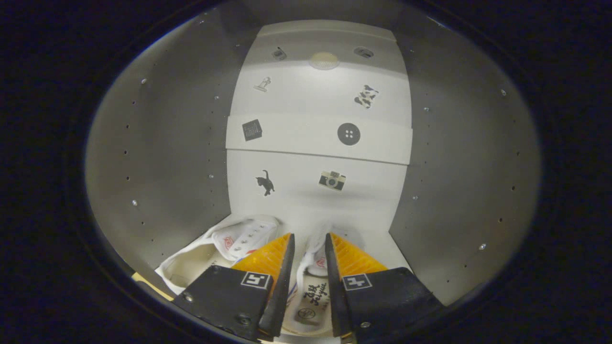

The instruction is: Open the shoe cabinet door, grab the shoes and put them into the shoe cabinet, then close the shoe cabinet door.

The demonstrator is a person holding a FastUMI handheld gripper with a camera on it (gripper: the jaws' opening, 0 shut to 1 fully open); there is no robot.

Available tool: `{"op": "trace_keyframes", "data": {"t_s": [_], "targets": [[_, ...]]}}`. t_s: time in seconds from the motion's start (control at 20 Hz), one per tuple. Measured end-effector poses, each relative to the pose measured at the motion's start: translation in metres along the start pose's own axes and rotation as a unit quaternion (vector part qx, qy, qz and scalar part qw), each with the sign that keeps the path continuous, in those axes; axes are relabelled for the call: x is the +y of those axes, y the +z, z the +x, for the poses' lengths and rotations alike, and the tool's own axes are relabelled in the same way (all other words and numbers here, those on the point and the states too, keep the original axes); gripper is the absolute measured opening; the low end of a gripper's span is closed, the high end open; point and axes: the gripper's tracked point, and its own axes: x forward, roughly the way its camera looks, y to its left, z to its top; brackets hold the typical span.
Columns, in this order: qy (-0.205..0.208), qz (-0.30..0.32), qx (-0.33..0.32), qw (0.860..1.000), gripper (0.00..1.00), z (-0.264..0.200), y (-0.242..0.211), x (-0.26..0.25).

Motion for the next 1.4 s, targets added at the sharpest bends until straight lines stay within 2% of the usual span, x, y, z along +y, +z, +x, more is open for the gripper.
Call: {"op": "trace_keyframes", "data": {"t_s": [0.25, 0.55, 0.6, 0.75, 1.0, 1.2, 1.4], "targets": [[0.003, 0.015, -0.006, 1.000, 0.48, -0.028, 0.003, 0.007], [0.024, 0.042, -0.022, 0.999, 0.95, -0.088, 0.011, 0.029], [0.029, 0.053, -0.021, 0.998, 0.98, -0.102, 0.012, 0.034], [0.033, 0.071, -0.028, 0.997, 0.98, -0.146, 0.015, 0.044], [0.004, 0.089, -0.033, 0.996, 0.98, -0.231, 0.016, 0.044], [0.013, 0.094, -0.045, 0.994, 0.98, -0.301, 0.019, 0.051], [0.039, 0.093, -0.058, 0.993, 0.98, -0.376, 0.019, 0.058]]}}
